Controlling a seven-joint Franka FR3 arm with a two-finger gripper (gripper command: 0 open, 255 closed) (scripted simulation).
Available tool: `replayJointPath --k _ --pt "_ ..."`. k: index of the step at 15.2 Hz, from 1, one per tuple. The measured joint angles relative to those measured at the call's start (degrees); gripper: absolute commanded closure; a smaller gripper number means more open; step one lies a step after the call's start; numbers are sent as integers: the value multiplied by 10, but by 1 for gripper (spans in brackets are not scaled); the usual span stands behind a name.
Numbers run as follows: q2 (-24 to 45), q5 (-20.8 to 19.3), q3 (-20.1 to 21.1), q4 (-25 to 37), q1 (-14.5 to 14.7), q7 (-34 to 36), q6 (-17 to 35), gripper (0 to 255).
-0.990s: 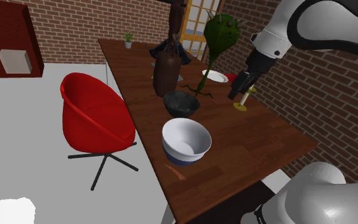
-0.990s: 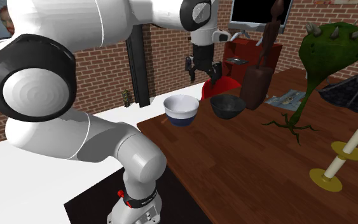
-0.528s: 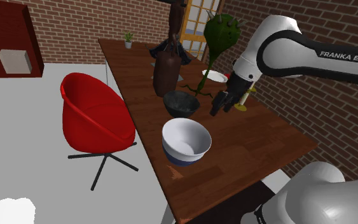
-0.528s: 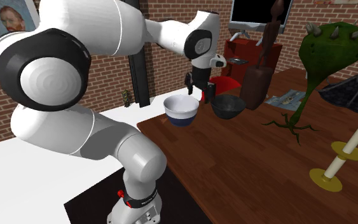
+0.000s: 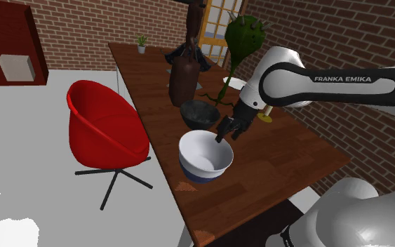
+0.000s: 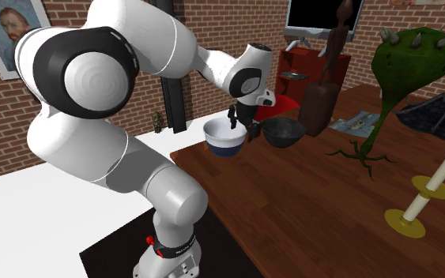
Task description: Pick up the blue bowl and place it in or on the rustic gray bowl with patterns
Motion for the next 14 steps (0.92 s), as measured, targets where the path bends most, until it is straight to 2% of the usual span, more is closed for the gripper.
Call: replayJointPath --k 6,12,13,14 --pt "23 13 8 -30 8 -3 54 0" --pt "28 15 9 -32 9 -3 61 0" --pt "28 15 9 -32 9 -3 61 255" --pt "28 15 9 -32 9 -3 61 255"
